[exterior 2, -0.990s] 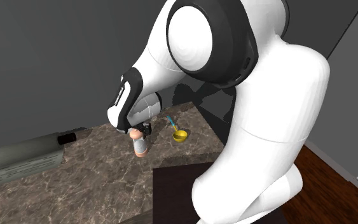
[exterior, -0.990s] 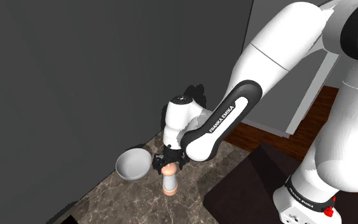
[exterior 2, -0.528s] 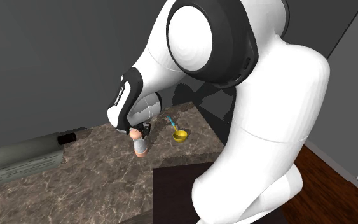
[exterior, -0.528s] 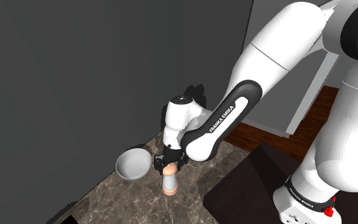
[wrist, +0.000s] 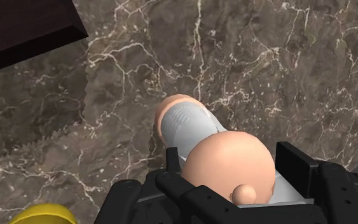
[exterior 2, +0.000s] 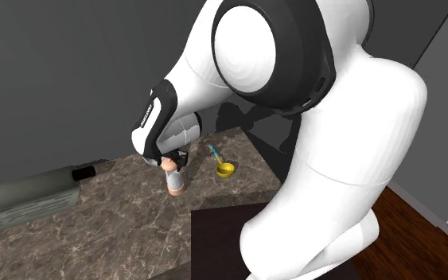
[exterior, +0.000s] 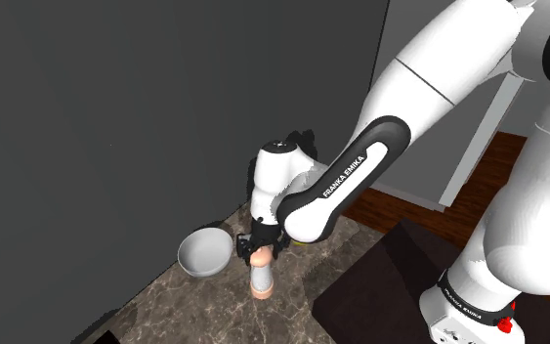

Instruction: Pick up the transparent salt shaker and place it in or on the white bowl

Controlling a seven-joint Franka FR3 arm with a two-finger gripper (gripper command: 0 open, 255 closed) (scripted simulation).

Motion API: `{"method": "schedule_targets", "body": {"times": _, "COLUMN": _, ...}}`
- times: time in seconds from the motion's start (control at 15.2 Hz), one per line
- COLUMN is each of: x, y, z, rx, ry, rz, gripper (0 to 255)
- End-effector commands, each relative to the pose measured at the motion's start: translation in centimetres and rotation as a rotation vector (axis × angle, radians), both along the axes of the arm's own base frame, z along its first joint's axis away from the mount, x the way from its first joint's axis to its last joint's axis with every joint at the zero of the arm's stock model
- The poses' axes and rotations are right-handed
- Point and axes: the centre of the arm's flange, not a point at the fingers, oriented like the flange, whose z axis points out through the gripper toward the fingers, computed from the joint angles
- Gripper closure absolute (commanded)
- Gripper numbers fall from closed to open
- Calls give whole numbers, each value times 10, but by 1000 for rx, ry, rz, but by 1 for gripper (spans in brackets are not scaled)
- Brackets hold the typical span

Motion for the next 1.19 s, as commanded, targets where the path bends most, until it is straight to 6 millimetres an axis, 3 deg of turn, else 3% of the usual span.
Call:
{"method": "schedule_targets", "body": {"times": 0.0, "x": 1, "y": 1, "z": 10, "rx": 0, "ry": 0, "rz": 0, "gripper": 255}}
{"method": "schedule_targets", "body": {"times": 1.12, "x": 1, "y": 1, "z": 100, "rx": 0, "ry": 0, "rz": 0, "gripper": 255}}
